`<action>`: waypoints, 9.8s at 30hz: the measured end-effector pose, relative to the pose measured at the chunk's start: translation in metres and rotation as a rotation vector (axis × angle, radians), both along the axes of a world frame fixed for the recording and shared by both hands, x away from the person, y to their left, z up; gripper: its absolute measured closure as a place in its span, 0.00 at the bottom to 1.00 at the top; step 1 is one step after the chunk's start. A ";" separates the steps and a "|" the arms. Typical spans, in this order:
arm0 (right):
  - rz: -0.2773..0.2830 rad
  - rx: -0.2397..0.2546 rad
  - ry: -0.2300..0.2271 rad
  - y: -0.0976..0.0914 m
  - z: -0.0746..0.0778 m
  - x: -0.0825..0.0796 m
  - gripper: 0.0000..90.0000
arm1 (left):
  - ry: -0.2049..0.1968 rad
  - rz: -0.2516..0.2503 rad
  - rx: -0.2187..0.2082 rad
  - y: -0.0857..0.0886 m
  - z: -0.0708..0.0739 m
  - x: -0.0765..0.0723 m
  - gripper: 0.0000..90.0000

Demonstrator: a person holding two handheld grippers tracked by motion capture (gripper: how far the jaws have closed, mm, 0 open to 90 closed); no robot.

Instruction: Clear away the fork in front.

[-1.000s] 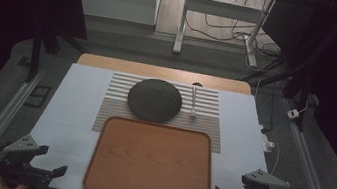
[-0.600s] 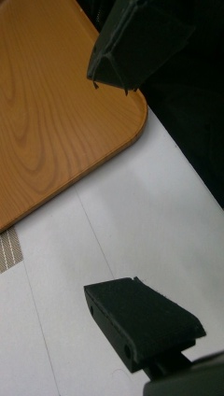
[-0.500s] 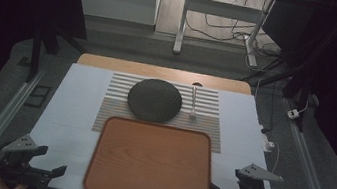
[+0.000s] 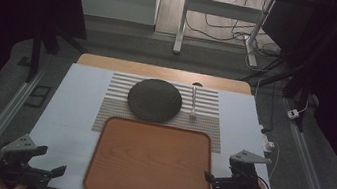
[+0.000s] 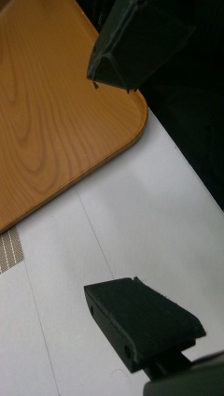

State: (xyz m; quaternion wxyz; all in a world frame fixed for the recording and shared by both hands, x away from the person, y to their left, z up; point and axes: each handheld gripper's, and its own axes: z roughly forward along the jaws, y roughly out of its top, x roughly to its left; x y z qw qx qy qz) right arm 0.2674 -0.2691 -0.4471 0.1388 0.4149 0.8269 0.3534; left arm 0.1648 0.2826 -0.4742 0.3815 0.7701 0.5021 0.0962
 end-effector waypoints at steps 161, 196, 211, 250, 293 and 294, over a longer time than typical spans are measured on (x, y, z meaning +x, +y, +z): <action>0.405 -0.016 -0.300 0.068 0.032 0.085 0.99 | -0.098 -0.265 -0.095 -0.031 0.018 0.042 0.01; 0.685 0.292 -0.156 0.063 0.042 0.004 0.99 | -0.166 -0.583 0.061 -0.121 0.038 0.111 0.00; 0.839 0.310 -0.100 0.078 0.041 -0.010 0.99 | -0.258 -0.825 0.197 -0.165 0.042 0.124 0.14; 0.942 0.308 -0.070 0.082 0.041 -0.010 0.89 | -0.343 -1.285 0.324 -0.175 0.044 0.107 0.96; 0.306 0.150 -0.119 0.024 0.014 -0.022 0.18 | 0.091 -0.506 0.268 -0.142 0.010 0.102 0.96; 0.300 0.146 -0.116 0.022 0.012 -0.023 0.17 | 0.091 -0.506 0.268 -0.142 0.010 0.102 0.96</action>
